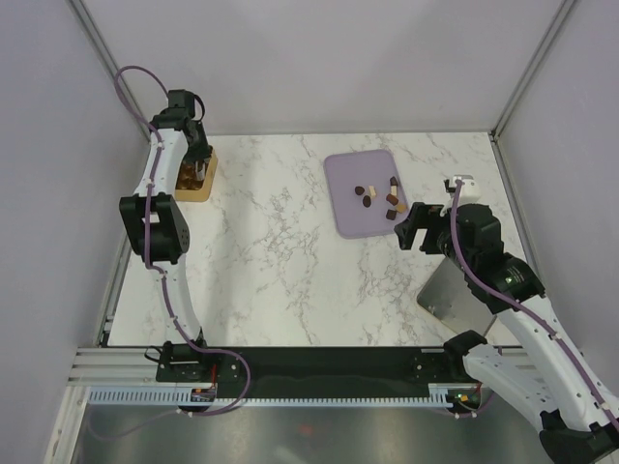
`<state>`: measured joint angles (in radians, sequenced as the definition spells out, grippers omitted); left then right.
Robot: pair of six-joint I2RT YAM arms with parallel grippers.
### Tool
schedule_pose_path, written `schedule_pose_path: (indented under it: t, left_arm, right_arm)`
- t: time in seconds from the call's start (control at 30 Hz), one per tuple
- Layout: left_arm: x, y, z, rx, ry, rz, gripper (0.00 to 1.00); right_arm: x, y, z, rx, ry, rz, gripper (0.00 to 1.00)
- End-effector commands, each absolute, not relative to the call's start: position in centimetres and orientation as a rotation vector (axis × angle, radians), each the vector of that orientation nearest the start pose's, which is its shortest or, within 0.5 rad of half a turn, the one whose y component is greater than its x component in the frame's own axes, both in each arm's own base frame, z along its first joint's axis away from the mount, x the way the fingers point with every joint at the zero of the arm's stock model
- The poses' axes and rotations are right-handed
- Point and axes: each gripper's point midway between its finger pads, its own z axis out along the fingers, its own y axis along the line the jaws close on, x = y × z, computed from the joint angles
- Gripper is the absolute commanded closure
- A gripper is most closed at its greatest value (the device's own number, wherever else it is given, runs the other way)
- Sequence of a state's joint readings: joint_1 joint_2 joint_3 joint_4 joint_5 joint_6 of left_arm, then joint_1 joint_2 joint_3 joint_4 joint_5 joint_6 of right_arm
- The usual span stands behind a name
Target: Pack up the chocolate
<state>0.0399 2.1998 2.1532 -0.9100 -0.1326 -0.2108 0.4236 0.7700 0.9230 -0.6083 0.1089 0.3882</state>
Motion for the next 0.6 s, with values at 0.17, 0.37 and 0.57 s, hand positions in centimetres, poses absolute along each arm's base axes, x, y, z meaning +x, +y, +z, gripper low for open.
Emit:
schedule_pose_path:
  t: [0.17, 0.37, 0.57]
  left_arm:
    - [53.8, 3.8, 15.9, -0.336, 2.441, 0.108, 0.63]
    - [53.0, 3.4, 15.2, -0.337, 2.46, 0.097, 0.62]
    - [52.5, 3.3, 15.0, -0.336, 2.469, 0.097, 0.62]
  right_arm:
    - [25.7, 10.9, 25.6, 0.032, 2.004, 0.394, 0.02]
    - [25.8, 11.0, 25.6, 0.031, 2.003, 0.398, 0.02]
    - [25.7, 10.9, 25.6, 0.034, 2.001, 0.396, 0.02]
